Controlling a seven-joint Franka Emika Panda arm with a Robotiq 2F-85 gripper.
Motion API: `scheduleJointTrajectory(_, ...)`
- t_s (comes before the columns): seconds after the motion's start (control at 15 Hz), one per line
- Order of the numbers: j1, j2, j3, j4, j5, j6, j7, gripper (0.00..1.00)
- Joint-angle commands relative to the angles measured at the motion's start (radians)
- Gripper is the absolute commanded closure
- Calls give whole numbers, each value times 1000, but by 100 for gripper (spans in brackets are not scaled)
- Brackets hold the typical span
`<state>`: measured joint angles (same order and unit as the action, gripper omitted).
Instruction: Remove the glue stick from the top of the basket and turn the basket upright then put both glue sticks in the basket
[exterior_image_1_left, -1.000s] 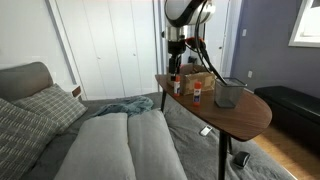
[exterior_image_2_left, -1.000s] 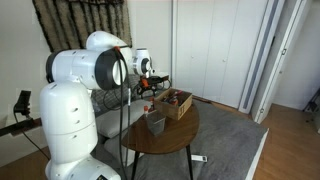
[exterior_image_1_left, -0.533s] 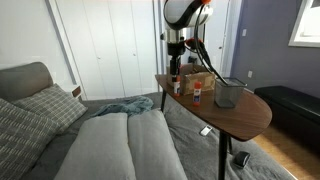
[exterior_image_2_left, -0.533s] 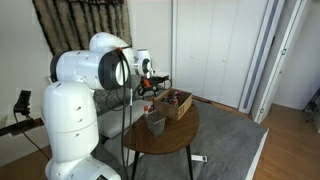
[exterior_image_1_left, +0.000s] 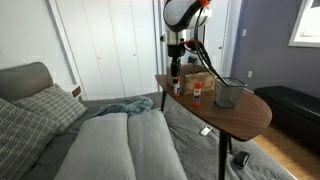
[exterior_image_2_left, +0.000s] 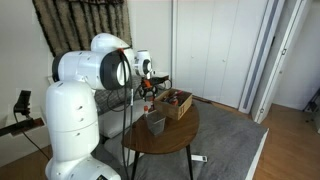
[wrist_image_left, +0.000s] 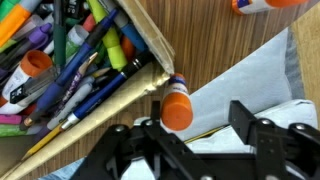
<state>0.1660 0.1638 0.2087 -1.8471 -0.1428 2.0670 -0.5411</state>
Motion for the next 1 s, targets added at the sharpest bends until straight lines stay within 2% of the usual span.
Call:
scheduleJointTrajectory(0.0, 2, 24, -2, 37, -17, -29, -18, 58)
scheduleJointTrajectory(0.33, 1, 25, -4, 36, -18, -30, -15, 93)
scheduleJointTrajectory(0.67, 7, -14, -2, 29, -30, -52, 9, 92)
scheduleJointTrajectory(0.93, 12, -131, 4, 3, -19, -143, 31, 92)
